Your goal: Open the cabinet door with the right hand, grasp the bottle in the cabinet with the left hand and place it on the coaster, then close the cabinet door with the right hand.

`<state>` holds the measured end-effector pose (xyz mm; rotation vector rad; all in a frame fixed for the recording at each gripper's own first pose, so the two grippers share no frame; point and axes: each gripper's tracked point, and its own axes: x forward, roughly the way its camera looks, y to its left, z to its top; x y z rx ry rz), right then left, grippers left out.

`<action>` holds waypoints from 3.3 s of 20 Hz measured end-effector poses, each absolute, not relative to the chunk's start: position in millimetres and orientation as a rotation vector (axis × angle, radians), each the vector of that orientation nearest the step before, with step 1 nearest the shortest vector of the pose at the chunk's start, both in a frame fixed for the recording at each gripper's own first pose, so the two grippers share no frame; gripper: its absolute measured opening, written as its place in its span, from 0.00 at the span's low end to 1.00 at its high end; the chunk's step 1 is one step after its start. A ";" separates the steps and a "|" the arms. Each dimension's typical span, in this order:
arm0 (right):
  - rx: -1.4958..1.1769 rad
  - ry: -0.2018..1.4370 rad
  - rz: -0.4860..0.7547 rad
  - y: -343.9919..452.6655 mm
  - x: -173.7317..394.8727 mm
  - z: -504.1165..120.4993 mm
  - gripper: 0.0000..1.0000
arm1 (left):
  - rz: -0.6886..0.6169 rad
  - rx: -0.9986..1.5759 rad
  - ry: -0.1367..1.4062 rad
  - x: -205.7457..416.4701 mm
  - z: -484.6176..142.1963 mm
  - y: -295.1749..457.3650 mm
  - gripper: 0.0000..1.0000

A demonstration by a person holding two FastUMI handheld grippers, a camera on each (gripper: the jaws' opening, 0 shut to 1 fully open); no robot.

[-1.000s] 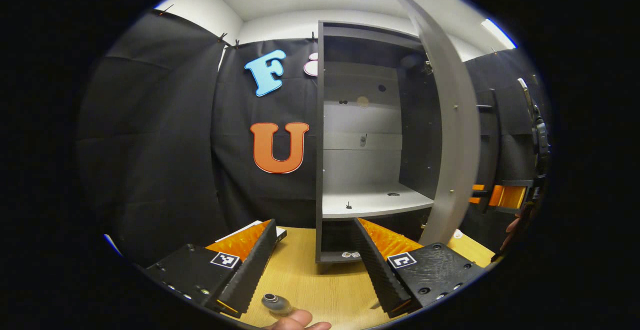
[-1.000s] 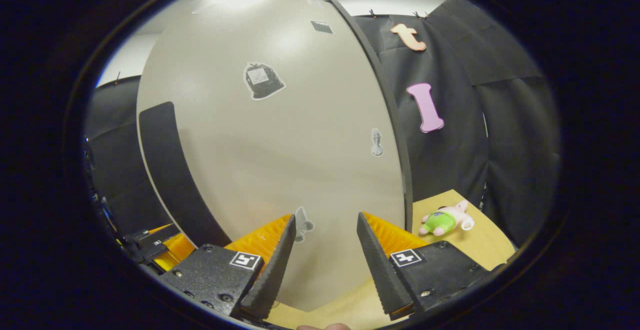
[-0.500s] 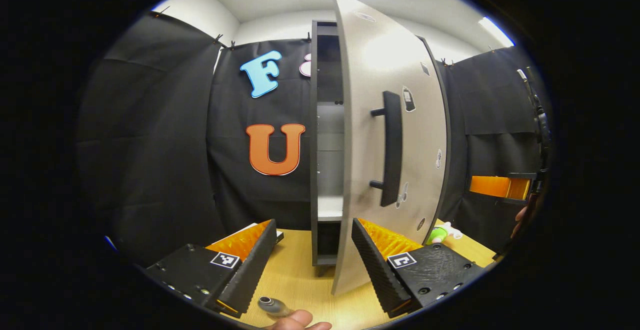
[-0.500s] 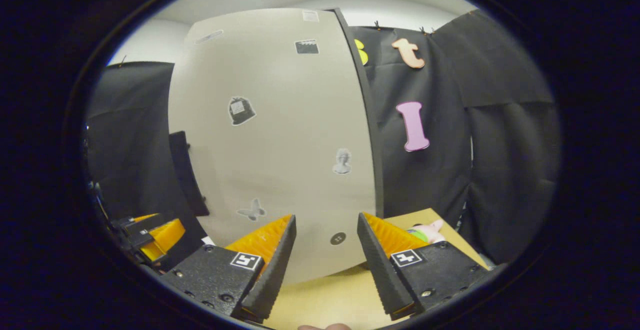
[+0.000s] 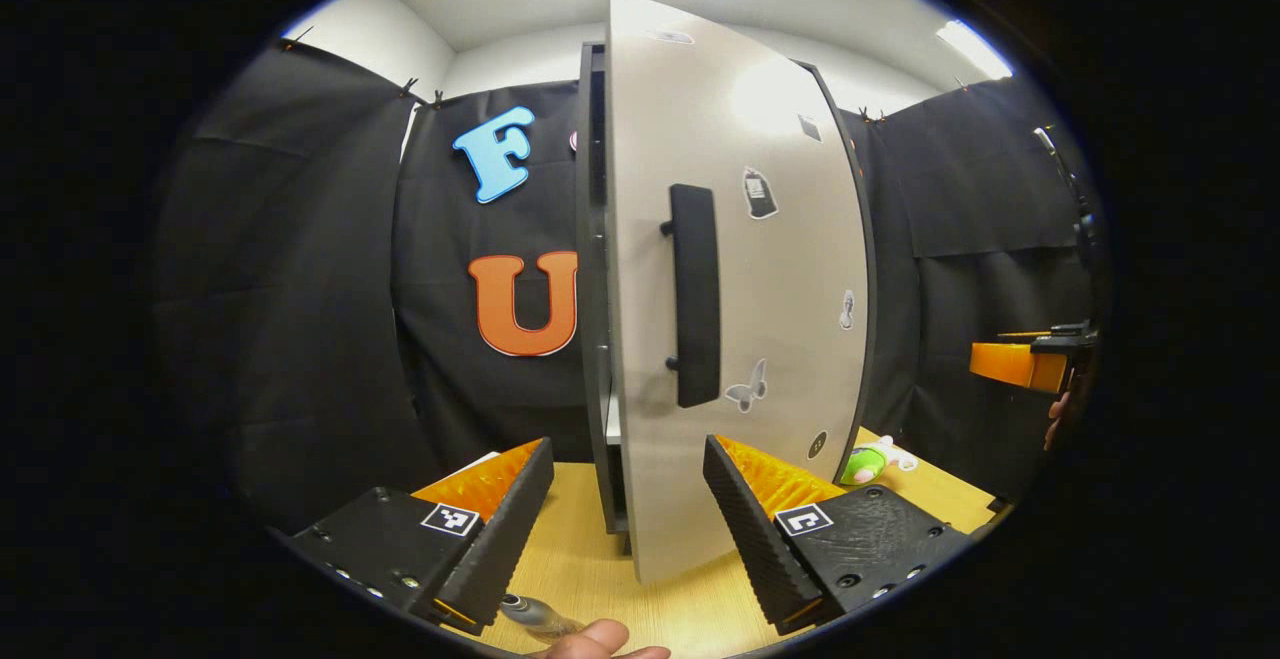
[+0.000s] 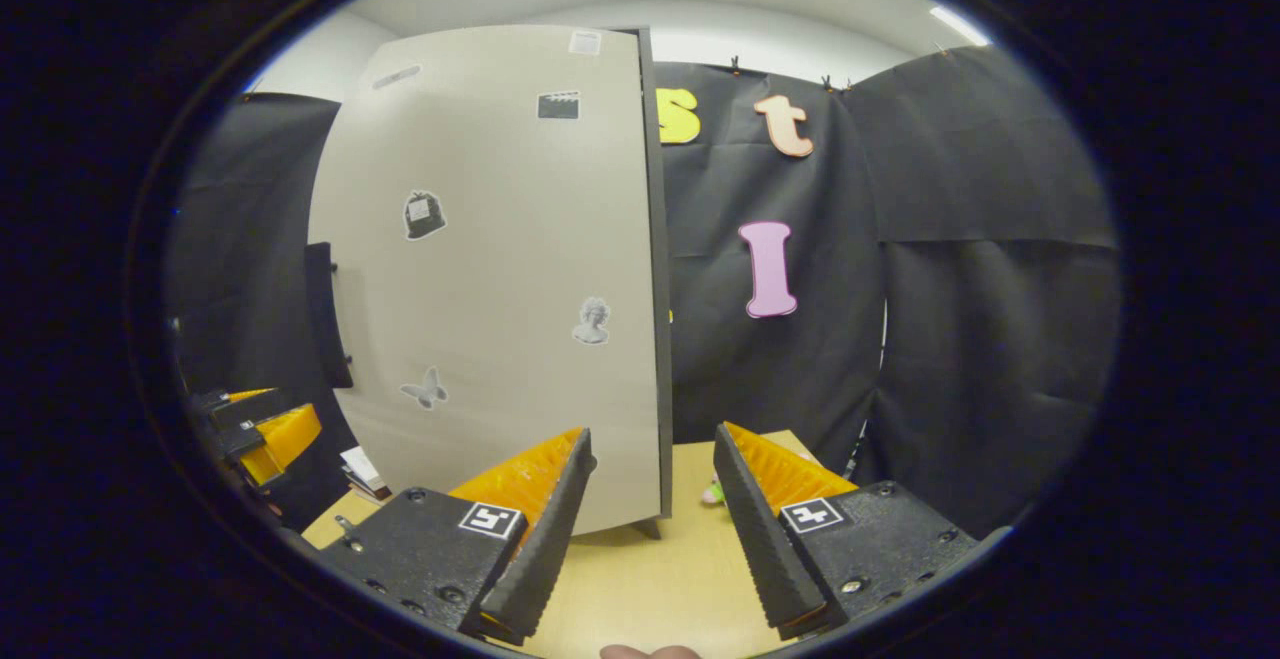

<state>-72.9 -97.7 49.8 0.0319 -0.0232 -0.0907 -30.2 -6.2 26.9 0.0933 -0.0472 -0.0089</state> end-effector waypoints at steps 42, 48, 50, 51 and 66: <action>0.063 -0.053 -0.021 -92.7 -54.4 54.2 0.91 | 0.042 0.031 -0.005 -36.1 21.4 -17.0 0.93; 0.067 -0.058 -0.029 -95.8 -57.3 56.6 0.89 | 0.038 0.031 -0.013 -40.5 22.3 -18.2 0.92; 0.067 -0.059 -0.029 -96.3 -58.8 56.4 0.91 | 0.039 0.032 -0.014 -40.9 22.9 -17.1 0.92; 0.067 -0.059 -0.029 -96.3 -59.3 56.0 0.91 | 0.040 0.032 -0.014 -41.1 24.2 -16.8 0.92; 0.066 -0.067 -0.025 -86.1 -68.7 60.4 0.89 | 0.067 0.042 -0.010 -48.6 25.1 0.3 0.92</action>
